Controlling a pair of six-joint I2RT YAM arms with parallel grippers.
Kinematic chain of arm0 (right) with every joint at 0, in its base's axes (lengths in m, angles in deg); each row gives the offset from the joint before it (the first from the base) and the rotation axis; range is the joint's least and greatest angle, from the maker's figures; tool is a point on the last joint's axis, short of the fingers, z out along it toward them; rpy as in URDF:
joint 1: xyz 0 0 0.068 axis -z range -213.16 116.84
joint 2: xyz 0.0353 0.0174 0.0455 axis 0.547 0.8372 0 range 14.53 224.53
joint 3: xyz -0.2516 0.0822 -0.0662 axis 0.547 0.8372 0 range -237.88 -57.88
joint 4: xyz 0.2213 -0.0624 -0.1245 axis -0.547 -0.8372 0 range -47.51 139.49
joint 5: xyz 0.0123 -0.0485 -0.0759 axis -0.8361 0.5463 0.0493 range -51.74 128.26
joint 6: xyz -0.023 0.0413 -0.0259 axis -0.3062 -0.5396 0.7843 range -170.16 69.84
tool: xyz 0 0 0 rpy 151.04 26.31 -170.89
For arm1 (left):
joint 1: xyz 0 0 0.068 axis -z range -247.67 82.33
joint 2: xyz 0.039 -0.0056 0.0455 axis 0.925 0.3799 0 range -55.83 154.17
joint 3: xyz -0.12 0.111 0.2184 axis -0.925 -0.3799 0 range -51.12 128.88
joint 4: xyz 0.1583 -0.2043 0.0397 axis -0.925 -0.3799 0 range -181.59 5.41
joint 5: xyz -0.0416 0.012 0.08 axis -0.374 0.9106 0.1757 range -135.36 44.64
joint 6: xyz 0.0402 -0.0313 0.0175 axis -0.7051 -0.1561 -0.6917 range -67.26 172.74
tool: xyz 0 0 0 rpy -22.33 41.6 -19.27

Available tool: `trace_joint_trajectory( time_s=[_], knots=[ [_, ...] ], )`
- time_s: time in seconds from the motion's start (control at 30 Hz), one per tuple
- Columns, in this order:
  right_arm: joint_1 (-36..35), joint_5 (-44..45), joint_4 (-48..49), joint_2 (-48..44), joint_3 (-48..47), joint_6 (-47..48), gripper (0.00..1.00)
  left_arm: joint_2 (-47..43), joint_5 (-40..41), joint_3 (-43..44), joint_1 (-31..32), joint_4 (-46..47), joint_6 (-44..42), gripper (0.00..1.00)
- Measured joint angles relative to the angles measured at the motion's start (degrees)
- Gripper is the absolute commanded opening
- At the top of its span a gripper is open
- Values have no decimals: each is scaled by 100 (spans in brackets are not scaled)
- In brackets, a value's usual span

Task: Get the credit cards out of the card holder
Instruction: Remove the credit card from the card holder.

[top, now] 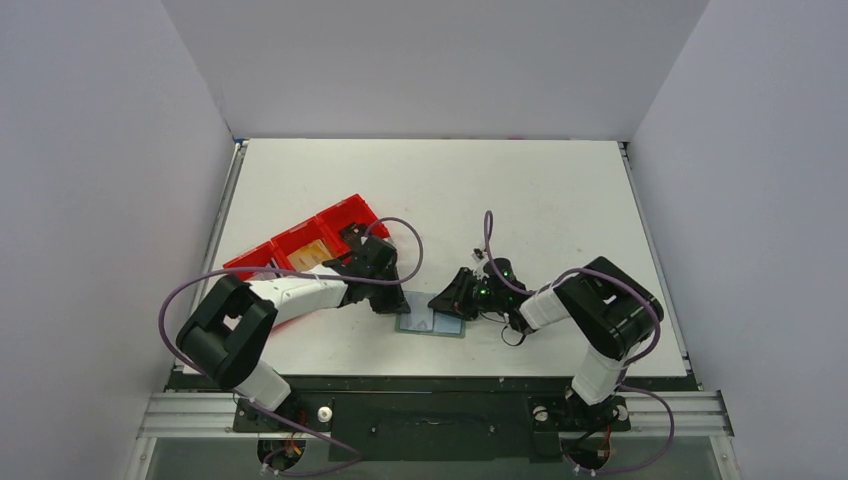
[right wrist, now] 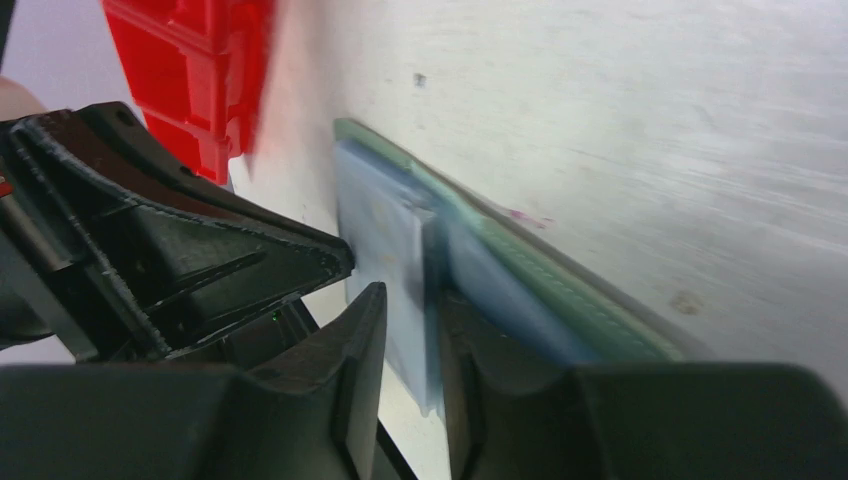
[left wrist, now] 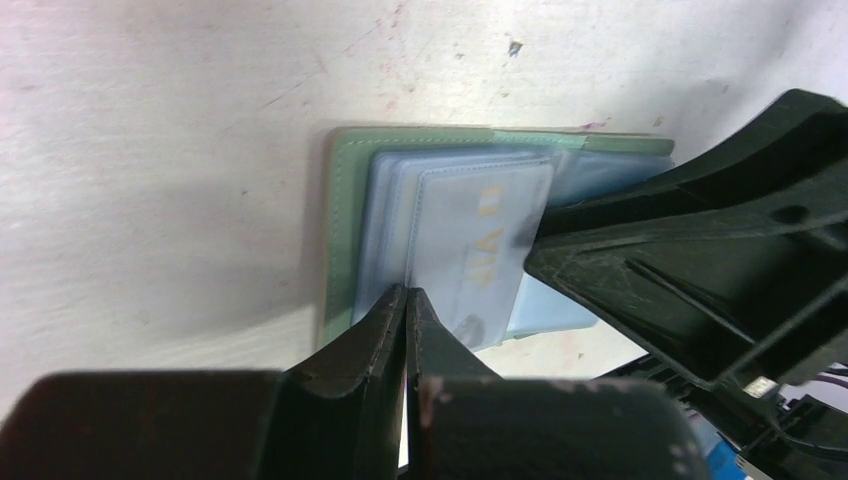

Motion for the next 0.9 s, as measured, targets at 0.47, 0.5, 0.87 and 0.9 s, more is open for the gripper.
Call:
trace_joint_trajectory(
  time_s=[0.47, 0.5, 0.87, 0.9],
  knots=[
    [-68, 562, -1757, -992, -317, 708, 41, -319, 282, 203, 254, -717, -181, 0],
    [-68, 621, -1915, -1043, -358, 763, 40, -323, 282, 203, 264, -715, -181, 0],
    [-328, 1110, -2780, -1058, -807, 1158, 40, -319, 282, 203, 273, -684, -179, 0],
    [-382, 1158, -2833, -1040, -855, 1185, 38, -319, 282, 203, 273, -686, -179, 0]
  ],
)
